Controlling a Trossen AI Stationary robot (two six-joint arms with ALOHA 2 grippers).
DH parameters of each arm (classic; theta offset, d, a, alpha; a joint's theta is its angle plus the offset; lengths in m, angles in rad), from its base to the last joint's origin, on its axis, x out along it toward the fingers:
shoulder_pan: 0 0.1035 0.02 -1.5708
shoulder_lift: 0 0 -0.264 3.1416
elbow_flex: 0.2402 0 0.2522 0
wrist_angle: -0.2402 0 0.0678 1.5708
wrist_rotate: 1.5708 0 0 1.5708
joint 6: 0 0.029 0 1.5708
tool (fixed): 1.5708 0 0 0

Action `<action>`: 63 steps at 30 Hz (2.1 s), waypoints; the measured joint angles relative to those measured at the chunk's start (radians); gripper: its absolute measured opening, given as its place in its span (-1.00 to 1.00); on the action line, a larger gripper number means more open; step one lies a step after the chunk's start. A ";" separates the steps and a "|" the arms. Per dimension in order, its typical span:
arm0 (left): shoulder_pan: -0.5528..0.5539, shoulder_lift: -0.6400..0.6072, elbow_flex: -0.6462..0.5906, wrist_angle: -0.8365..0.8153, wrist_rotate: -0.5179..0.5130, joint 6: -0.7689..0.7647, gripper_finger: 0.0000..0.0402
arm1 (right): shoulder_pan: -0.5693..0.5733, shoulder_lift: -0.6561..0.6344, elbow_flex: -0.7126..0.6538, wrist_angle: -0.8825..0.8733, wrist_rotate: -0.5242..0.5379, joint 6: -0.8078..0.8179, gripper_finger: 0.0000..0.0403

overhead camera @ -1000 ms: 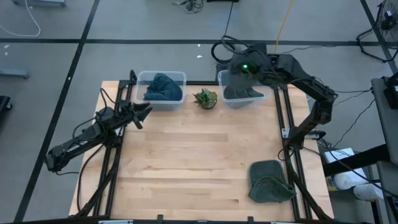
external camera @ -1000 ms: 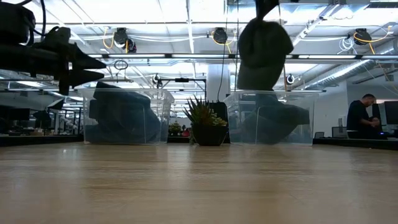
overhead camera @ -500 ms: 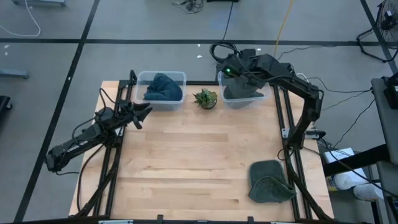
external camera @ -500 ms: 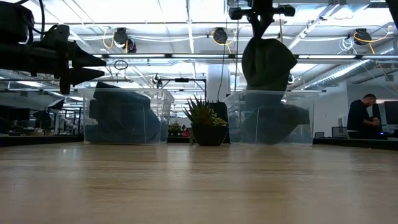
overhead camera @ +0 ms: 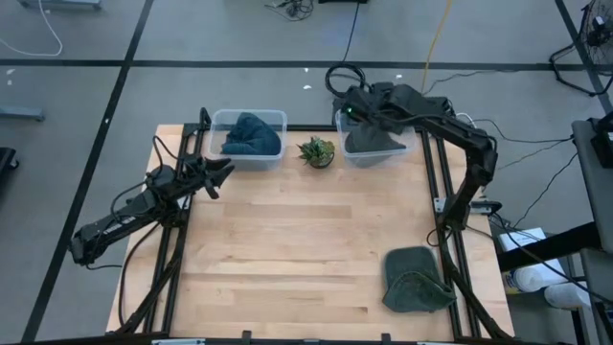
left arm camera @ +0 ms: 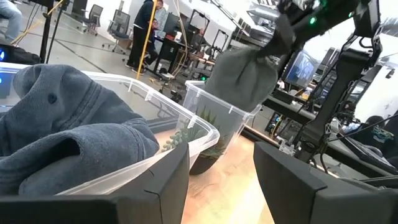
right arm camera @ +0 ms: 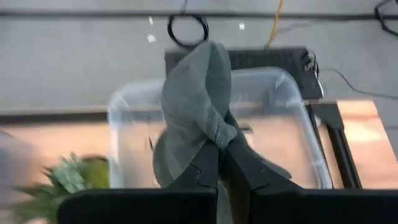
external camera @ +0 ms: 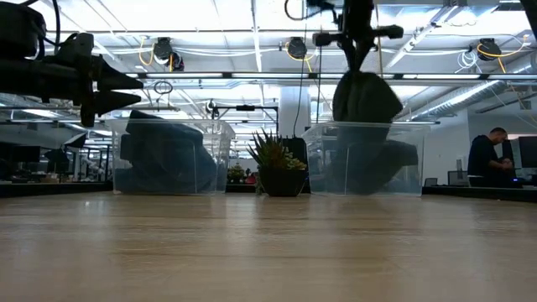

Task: Pick & Place hat
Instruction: Put the top green cap into the right transparent bin, then put the green cap into the right transparent bin

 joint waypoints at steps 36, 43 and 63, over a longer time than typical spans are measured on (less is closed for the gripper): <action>0.000 0.000 0.001 0.001 0.000 0.000 -0.07 | -0.213 -0.092 -0.721 0.513 -0.190 -0.336 -0.87; 0.000 0.000 0.001 0.001 0.000 0.000 -0.07 | -0.213 -0.178 -0.721 0.517 -0.189 -0.382 -0.30; 0.000 0.000 0.001 0.001 0.000 0.000 -0.07 | -0.161 -0.450 -0.720 0.710 -0.439 -0.942 0.41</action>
